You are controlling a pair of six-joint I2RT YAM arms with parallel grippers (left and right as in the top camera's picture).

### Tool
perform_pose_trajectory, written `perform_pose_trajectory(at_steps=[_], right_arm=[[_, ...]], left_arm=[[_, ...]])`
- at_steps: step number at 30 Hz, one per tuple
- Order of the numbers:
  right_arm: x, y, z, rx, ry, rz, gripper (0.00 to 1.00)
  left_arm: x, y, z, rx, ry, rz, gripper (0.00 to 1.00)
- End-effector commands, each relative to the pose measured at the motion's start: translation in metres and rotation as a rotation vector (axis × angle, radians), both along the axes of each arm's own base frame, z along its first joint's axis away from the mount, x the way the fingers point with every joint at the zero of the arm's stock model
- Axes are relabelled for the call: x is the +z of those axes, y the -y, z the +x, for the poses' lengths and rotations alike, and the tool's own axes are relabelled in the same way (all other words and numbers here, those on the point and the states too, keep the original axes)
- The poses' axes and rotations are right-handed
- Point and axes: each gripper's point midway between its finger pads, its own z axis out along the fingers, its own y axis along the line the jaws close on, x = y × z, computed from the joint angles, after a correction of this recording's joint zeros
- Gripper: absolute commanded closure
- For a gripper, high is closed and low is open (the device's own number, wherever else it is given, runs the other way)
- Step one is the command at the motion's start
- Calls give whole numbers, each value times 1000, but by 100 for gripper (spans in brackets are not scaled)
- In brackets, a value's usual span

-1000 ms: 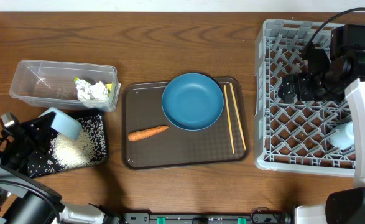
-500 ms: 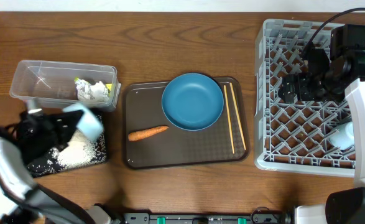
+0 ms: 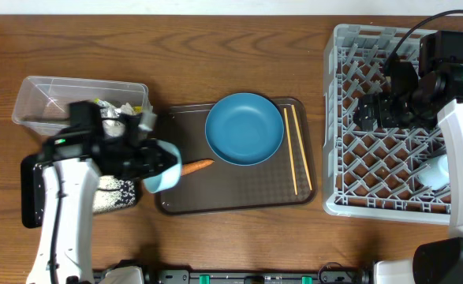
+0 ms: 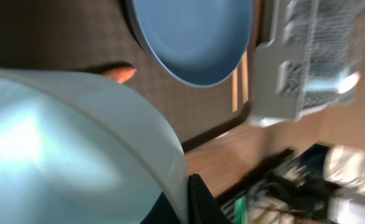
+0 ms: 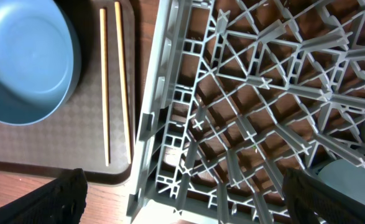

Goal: Sort waste into correct bins and load items into the dishwasher rack
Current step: 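Bring the emptied bowl back and set it on the brown tray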

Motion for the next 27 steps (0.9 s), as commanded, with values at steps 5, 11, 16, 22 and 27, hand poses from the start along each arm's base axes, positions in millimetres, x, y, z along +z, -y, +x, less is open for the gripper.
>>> perform_pose_trajectory(at_steps=[5,11,16,22,27], right_arm=[[-4,-4,-3,9,-20,1,1],[-4,-4,-3,9,-21,1,1],[-4,-4,-2,9,-17,1,1],[-3,-4,1,9,-4,1,1],[-2,-4,4,10,11,-1,1]], left_arm=[[-40,15,7,29,-85,309,94],[-67,45,0,-98,-120,377,94],[-92,70,-3,-185,-148,394,94],[-105,83,-11,-216,-188,406,87],[-100,96,-13,-237,-183,347,75]])
